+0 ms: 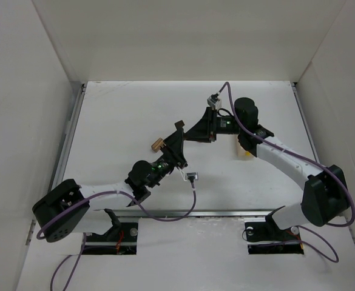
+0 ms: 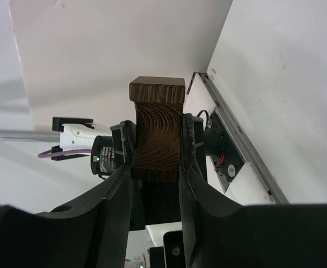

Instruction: Build the wood block tower

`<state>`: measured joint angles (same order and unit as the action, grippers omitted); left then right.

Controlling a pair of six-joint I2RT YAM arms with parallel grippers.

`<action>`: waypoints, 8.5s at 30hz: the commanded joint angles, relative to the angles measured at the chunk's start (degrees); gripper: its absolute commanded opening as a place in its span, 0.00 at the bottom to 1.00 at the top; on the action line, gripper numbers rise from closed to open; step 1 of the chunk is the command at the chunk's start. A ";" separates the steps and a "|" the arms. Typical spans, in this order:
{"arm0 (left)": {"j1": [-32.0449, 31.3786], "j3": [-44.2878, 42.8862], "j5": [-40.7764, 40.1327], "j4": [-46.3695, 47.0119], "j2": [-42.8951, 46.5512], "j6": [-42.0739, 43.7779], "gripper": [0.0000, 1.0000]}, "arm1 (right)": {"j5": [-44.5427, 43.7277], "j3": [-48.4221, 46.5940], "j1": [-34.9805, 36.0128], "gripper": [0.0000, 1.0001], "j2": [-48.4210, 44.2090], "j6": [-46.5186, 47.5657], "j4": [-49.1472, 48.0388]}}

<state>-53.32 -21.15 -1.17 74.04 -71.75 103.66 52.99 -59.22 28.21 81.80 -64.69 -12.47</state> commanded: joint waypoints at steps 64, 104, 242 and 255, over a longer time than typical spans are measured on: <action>-0.38 -69.99 -5.25 -118.25 -51.21 -64.63 0.22 | -39.02 -11.44 -10.89 0.88 -15.18 26.89 49.38; 23.59 -59.54 1.25 -105.17 -22.12 -83.27 0.93 | -36.73 -12.68 -11.42 0.89 -11.75 30.23 46.57; 31.17 -39.41 -7.18 -89.77 -21.68 -90.12 0.66 | -66.44 -17.50 21.36 0.00 24.02 51.94 44.64; 31.17 -39.94 -7.18 -90.30 -21.68 -89.59 0.66 | -64.59 -18.74 21.36 0.00 23.58 53.00 44.11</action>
<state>-22.39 -60.45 -8.05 -16.97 -95.70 14.48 -12.45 -76.77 49.89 105.10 -12.21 31.70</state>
